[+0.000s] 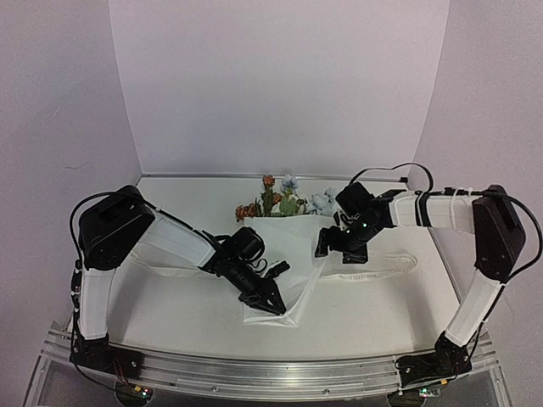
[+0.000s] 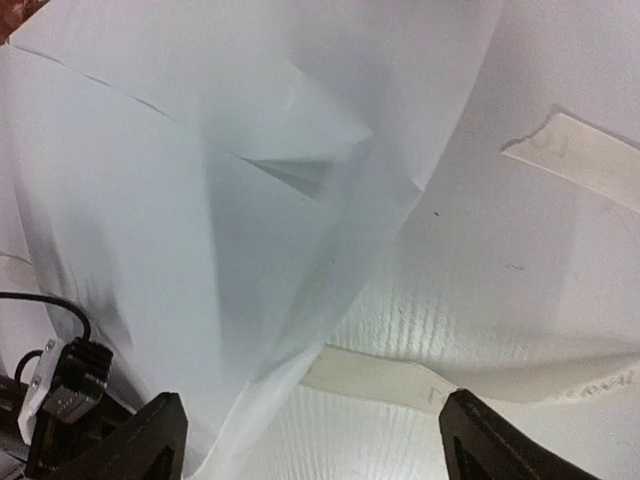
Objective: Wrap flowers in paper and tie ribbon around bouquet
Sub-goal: Adjust the fake flower in the folded bouquet.
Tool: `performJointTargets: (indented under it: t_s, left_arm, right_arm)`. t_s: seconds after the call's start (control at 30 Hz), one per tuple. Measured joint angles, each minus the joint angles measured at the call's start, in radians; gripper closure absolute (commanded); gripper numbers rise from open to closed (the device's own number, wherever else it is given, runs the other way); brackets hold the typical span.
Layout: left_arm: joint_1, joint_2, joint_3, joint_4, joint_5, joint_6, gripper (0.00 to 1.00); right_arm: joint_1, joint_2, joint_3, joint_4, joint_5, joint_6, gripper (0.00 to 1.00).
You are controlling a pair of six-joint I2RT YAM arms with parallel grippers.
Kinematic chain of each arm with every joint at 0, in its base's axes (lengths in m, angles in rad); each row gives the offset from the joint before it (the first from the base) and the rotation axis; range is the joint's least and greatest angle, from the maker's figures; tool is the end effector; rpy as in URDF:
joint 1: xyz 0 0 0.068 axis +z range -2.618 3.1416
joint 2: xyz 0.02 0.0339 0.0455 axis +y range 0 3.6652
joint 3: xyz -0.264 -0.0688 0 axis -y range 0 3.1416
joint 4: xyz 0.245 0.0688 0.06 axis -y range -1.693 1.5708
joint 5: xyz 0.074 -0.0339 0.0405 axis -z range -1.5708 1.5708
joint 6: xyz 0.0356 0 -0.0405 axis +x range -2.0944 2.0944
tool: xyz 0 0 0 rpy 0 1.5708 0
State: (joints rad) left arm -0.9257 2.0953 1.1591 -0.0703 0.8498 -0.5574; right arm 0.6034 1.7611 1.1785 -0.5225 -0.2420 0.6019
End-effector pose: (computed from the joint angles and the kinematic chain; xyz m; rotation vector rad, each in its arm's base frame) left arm 0.2179 -0.3340 0.0979 -0.8166 -2.5096 1.3854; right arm 0.2885 0.2092 0.1910 -0.0834 2.8190 0.6613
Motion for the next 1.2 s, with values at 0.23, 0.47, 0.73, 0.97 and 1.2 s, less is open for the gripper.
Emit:
performJointTargets:
  t_s: [0.23,0.47,0.73,0.97,1.2]
  left_arm:
    - [0.001,0.0,-0.003,0.019,-0.009,-0.016,0.81]
    - [0.004,0.0,-0.003,0.023,-0.016,-0.019,0.81]
    - [0.005,0.0,-0.002,0.024,-0.017,-0.02,0.81]
    - [0.005,0.003,0.009,0.018,-0.018,-0.023,0.81]
    - [0.005,0.021,0.045,0.015,-0.024,-0.022,0.81]
  right_arm:
    - [-0.037,0.047,0.289,-0.167,0.102,-0.071,0.02]
    - [-0.077,0.31,0.643,-0.217,0.183,-0.132,0.02]
    - [-0.095,0.636,1.012,-0.274,0.21,-0.21,0.02]
    - [-0.095,0.774,1.178,-0.285,0.217,-0.226,0.1]
    - [-0.097,0.813,1.211,-0.294,0.188,-0.234,0.47]
